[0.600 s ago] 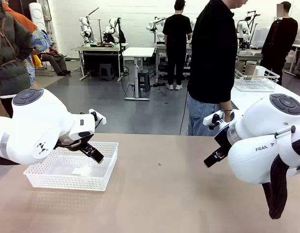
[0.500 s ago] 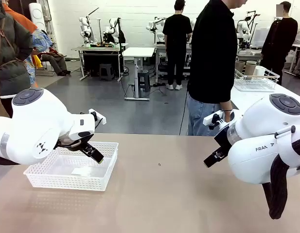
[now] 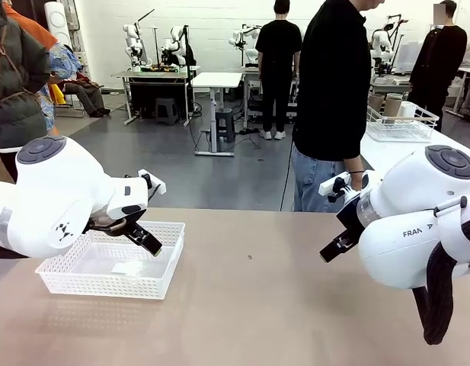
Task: Clean and organize the cups into the basket.
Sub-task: Pick up the Organizing basket and move it to the center of the table, then pick up the Reusable plastic cup from the right side of the table and place it inside the Organizing basket.
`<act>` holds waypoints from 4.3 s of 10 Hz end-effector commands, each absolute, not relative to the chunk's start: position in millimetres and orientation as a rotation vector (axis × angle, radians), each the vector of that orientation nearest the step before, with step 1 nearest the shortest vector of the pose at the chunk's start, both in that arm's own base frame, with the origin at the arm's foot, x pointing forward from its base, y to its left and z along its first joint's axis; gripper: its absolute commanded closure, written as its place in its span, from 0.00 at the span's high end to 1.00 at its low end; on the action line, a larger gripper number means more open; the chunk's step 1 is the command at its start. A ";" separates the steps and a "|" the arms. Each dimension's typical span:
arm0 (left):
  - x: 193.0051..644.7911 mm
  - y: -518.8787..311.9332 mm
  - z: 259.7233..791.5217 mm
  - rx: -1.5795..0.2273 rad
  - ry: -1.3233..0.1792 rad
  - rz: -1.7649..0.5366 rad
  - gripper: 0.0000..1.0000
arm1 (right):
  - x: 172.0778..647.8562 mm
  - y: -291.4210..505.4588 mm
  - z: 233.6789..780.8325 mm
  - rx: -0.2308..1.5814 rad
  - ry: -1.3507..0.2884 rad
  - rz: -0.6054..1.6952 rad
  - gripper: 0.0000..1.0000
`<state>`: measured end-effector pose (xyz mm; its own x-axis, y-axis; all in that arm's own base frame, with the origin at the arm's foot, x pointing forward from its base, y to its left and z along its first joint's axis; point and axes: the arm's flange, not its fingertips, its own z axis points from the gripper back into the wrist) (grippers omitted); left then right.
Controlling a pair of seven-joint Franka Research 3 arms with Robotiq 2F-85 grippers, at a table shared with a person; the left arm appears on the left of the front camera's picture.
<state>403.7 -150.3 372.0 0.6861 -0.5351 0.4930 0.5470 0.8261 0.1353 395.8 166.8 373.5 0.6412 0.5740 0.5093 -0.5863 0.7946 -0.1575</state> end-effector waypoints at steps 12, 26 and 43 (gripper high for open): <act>403.7 -150.3 372.0 -0.023 -0.545 -0.606 1.00 | 395.8 166.8 373.5 0.023 -0.573 0.661 1.00; 325.0 -158.4 491.7 0.056 -0.486 -0.777 1.00 | 330.7 160.9 499.3 -0.104 -0.609 0.730 1.00; 329.4 162.7 522.0 -1.109 -0.523 0.264 1.00 | 323.1 -163.5 431.4 1.201 -0.649 -0.033 1.00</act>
